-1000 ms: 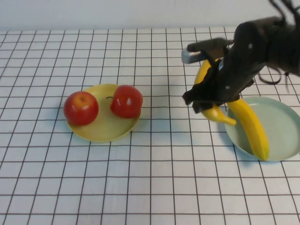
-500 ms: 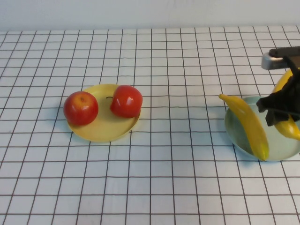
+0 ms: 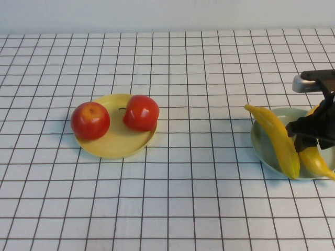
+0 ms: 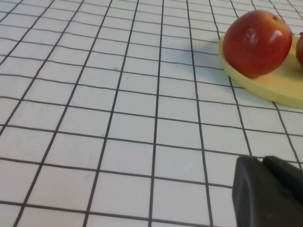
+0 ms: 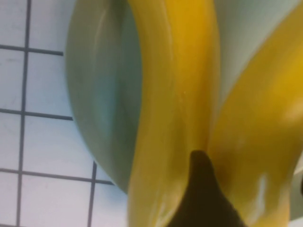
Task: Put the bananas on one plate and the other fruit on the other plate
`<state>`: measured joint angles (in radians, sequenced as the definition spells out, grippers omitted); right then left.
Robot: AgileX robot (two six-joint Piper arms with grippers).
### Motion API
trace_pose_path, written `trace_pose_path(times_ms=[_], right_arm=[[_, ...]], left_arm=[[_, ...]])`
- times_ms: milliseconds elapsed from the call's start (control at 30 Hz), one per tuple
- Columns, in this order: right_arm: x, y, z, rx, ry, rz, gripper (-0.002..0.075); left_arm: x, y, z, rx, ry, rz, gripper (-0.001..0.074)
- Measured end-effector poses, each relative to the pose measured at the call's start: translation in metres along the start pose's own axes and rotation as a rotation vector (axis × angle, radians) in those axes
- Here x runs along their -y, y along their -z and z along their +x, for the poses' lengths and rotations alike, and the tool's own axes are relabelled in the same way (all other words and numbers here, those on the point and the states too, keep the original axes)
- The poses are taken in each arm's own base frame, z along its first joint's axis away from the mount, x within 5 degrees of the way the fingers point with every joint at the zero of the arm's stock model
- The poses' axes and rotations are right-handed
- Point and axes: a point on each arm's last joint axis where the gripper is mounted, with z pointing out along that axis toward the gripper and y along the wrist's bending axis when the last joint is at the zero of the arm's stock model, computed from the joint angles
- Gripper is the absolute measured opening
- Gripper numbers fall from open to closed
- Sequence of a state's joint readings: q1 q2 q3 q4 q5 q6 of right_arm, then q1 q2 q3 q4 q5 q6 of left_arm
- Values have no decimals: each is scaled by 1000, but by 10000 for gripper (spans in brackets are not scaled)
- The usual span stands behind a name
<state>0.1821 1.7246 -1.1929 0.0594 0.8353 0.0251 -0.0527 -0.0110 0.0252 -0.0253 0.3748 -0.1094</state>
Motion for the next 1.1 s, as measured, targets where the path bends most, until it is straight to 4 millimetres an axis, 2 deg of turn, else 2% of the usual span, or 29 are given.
trace_pose_path(times_ms=[100, 233, 333, 433, 500, 633, 700, 767, 933, 1033, 1100], right_arm=[[0, -2, 0, -6, 0, 0, 420], [0, -2, 1, -23, -3, -4, 429], [-3, 9, 3, -2, -10, -20, 408], [-12, 40, 8, 126, 13, -40, 339], [-22, 73, 16, 293, 47, -65, 256], [-43, 142, 56, 653, 137, -150, 57], [-47, 163, 79, 777, 155, -196, 17], [-45, 175, 103, 846, 150, -234, -1], [-34, 179, 150, 853, 137, -264, -13], [-27, 173, 172, 849, 150, -252, -14], [-24, 168, 179, 896, 177, -227, -14]], left_arm=[[0, 0, 0, 0, 0, 0, -1], [0, 0, 0, 0, 0, 0, -1], [0, 0, 0, 0, 0, 0, -1], [0, 0, 0, 0, 0, 0, -1], [0, 0, 0, 0, 0, 0, -1], [0, 0, 0, 0, 0, 0, -1], [0, 0, 0, 0, 0, 0, -1], [0, 0, 0, 0, 0, 0, -1], [0, 0, 0, 0, 0, 0, -1], [0, 0, 0, 0, 0, 0, -1], [0, 0, 0, 0, 0, 0, -1]])
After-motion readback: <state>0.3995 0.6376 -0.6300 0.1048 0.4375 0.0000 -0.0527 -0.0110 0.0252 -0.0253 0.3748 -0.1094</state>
